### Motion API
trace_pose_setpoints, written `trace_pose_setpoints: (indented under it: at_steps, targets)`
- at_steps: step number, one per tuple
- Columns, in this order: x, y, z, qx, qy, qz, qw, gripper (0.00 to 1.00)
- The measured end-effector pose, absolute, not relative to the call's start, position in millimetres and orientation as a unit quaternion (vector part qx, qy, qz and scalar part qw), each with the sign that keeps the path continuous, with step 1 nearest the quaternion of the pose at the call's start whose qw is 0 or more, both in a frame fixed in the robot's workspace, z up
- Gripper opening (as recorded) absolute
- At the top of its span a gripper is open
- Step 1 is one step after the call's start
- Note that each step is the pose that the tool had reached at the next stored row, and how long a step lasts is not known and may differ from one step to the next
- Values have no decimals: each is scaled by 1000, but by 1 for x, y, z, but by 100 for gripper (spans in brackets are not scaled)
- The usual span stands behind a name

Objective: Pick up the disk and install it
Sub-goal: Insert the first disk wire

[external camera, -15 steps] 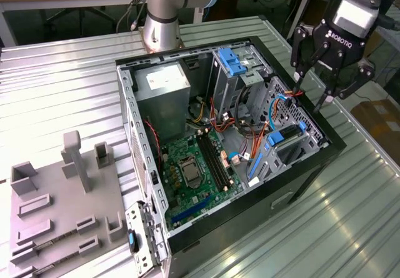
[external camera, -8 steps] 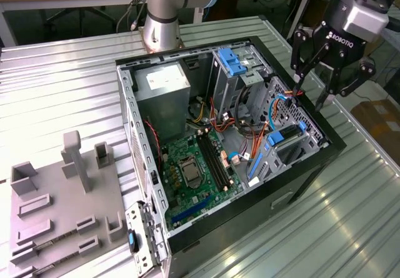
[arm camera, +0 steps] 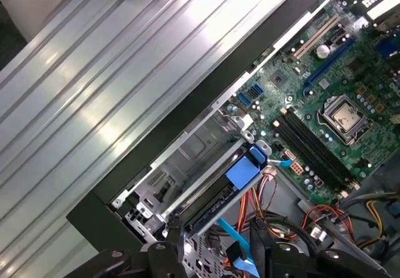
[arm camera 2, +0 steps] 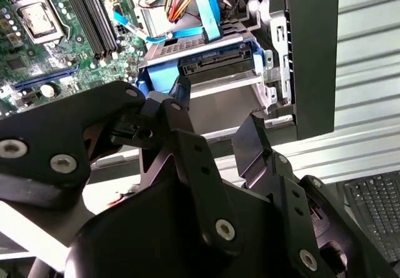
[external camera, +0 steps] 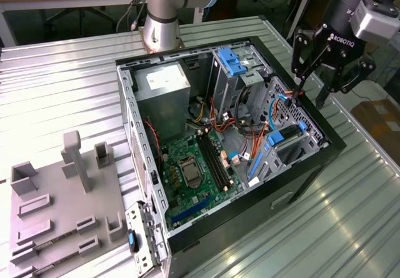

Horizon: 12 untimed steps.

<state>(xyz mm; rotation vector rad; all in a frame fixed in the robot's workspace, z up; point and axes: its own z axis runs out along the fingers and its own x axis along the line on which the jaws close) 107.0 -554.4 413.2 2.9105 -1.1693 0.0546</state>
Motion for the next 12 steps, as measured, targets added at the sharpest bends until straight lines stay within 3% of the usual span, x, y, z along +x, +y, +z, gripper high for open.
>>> trace_pose_setpoints:
  at_steps: [12]
  targets:
    - [132, -544, 410, 944, -331, 17, 1, 55]
